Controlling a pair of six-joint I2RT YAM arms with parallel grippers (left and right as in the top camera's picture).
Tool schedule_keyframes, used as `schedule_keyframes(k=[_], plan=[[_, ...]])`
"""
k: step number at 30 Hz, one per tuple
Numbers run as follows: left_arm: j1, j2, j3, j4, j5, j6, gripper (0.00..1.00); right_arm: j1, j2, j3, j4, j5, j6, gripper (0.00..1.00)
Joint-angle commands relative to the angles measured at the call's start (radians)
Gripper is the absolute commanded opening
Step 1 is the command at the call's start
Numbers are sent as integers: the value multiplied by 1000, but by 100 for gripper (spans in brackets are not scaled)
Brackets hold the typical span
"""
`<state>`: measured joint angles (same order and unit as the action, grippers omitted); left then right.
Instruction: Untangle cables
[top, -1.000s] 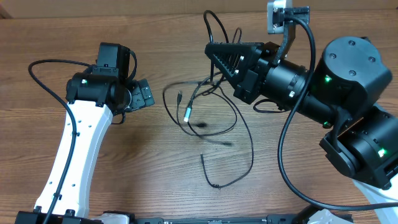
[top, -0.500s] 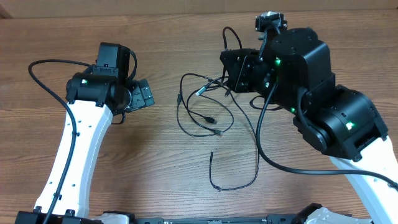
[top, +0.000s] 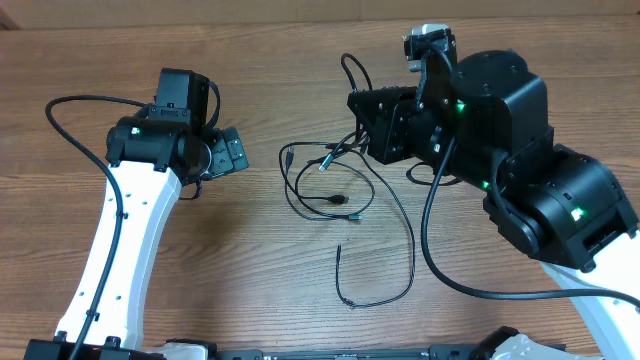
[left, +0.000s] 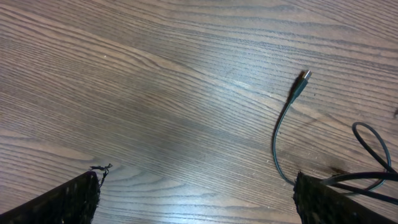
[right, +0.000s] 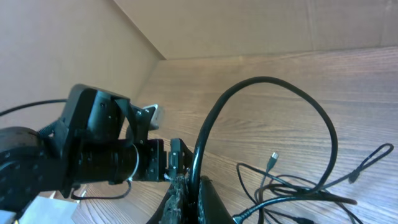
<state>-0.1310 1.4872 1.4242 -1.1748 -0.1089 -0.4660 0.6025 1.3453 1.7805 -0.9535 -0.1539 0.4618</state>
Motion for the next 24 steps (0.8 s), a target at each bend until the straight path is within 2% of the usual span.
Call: schedule_keyframes(k=[1,4,10,12,14,24], plan=[[0,5,10,18,3,-23,100,-2,-21,21,-6,-5,-22,4],[0,5,10,71,66,-39,100,-2,-21,21,-24,-5,-23,4],[0,6,10,90,489,-31,100,-2,-21,21,-23,-5,-26,4],[-7,11,10,156,704,101,100,-2,-21,21,-20,-24,-25,4],[-21,15,10,196,845,227,100,-2,-21,21,-14,-73,-26,4],[-81,25,10,188,808,343,99,-2,-21,21,2,-348,-62,4]])
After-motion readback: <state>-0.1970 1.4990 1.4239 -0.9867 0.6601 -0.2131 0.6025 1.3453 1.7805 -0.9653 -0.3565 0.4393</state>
